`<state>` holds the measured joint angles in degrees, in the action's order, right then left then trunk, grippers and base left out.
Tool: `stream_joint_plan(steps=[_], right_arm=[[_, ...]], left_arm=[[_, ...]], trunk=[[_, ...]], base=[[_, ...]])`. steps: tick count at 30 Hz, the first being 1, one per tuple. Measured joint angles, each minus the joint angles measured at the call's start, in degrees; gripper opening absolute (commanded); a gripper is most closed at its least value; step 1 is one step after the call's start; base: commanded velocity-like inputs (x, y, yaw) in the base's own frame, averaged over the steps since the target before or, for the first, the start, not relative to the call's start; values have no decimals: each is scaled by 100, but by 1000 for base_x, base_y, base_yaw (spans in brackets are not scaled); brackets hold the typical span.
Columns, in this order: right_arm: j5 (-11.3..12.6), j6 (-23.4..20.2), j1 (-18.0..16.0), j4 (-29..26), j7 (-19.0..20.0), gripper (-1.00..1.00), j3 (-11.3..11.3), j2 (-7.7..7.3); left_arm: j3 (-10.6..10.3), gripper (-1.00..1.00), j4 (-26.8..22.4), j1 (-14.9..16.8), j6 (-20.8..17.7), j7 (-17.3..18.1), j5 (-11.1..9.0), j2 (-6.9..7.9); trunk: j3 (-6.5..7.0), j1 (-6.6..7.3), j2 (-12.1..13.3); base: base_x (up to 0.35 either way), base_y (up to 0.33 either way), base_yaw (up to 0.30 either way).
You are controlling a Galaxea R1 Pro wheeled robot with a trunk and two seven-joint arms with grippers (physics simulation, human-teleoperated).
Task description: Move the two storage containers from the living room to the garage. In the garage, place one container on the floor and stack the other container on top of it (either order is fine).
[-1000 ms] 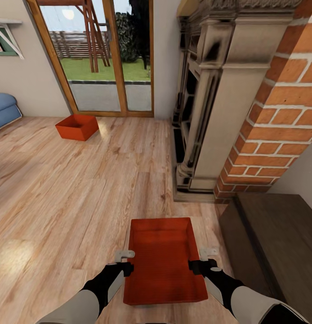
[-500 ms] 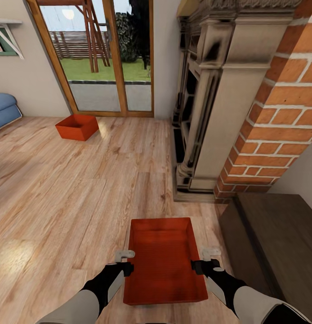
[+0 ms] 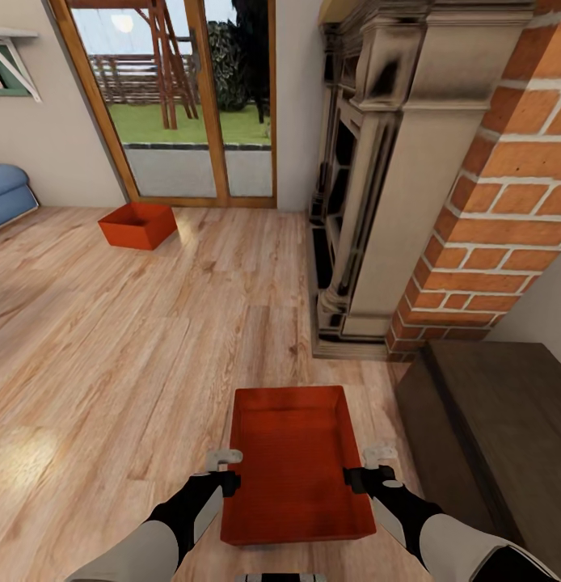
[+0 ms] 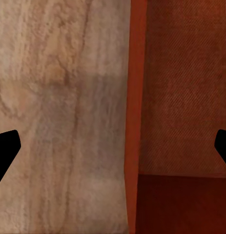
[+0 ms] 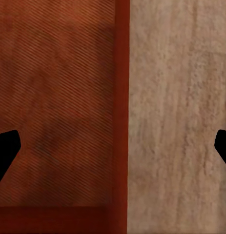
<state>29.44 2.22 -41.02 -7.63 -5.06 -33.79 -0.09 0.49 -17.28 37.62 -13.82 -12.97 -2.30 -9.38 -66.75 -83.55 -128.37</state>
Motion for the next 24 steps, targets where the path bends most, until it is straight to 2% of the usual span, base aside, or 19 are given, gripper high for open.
stream_joint_plan(steps=[6,17,24], right_arm=[[0,2,-1,2,0,100,0,-6],[1,2,-1,2,0,100,0,-7],[0,3,-1,3,0,100,0,-10]], left_arm=[[4,100,-2,0,5,0,0,-6],[4,100,-1,0,5,0,0,-2],[5,100,-6,0,6,0,-4,-4]], trunk=[[0,-1,-2],[-197,-242,-441],[-215,-264,-481]], base=[[0,0,0],[0,0,0],[0,0,0]])
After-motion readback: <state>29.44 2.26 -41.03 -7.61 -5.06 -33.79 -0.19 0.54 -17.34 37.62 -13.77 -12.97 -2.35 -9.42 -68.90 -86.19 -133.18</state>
